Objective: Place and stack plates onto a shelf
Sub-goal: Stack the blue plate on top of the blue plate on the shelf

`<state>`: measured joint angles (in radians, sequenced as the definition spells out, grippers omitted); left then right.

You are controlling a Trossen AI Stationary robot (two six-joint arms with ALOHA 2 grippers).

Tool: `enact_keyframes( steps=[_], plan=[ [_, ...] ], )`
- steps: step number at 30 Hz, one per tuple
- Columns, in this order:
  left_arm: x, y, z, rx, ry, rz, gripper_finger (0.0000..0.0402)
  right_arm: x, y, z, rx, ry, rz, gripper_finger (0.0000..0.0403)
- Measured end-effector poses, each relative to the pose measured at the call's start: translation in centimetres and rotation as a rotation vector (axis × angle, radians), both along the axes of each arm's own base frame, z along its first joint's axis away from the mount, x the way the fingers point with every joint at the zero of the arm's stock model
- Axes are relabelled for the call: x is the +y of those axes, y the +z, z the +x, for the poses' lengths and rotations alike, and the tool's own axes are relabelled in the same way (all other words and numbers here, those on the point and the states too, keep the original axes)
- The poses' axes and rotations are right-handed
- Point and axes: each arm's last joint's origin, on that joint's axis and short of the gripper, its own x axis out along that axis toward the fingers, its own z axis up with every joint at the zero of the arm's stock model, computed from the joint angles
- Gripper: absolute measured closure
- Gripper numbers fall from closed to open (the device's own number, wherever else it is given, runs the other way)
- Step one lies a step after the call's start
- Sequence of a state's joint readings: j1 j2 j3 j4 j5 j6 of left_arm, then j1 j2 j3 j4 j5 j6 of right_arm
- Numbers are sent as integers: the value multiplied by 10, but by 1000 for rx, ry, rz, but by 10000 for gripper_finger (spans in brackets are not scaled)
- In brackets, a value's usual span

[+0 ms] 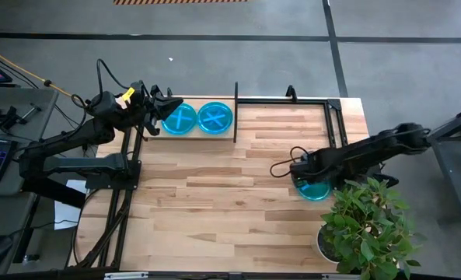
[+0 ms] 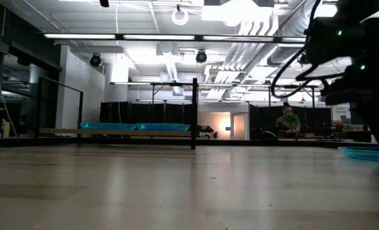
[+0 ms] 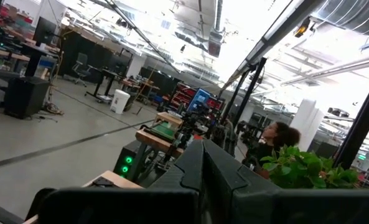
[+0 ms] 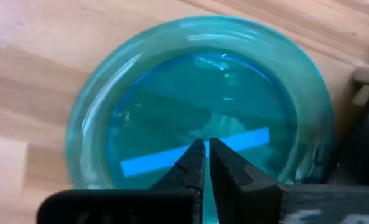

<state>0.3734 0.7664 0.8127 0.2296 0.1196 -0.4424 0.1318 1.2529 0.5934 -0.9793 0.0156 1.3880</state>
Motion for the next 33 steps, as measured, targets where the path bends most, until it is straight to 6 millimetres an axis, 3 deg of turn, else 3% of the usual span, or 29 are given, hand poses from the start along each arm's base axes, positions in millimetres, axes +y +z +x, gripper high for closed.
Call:
enact_keyframes(
  steps=[8, 14, 20, 25, 33],
  plan=[
    [0, 0, 0, 0, 1, 0, 401, 3, -23, 24, -34, 19, -3, 401],
    [0, 0, 0, -2, 13, -4, 401, 6, -23, 68, -209, 98, 2, 402],
    [0, 0, 0, -2, 13, -4, 402, 0, -25, 132, -348, 221, -23, 403],
    [0, 0, 0, -3, 12, -6, 401, -10, -33, 195, -410, 375, -58, 403],
    [0, 0, 0, -9, 4, -29, 401, -20, -30, 295, -559, 615, -97, 403]
  ],
)
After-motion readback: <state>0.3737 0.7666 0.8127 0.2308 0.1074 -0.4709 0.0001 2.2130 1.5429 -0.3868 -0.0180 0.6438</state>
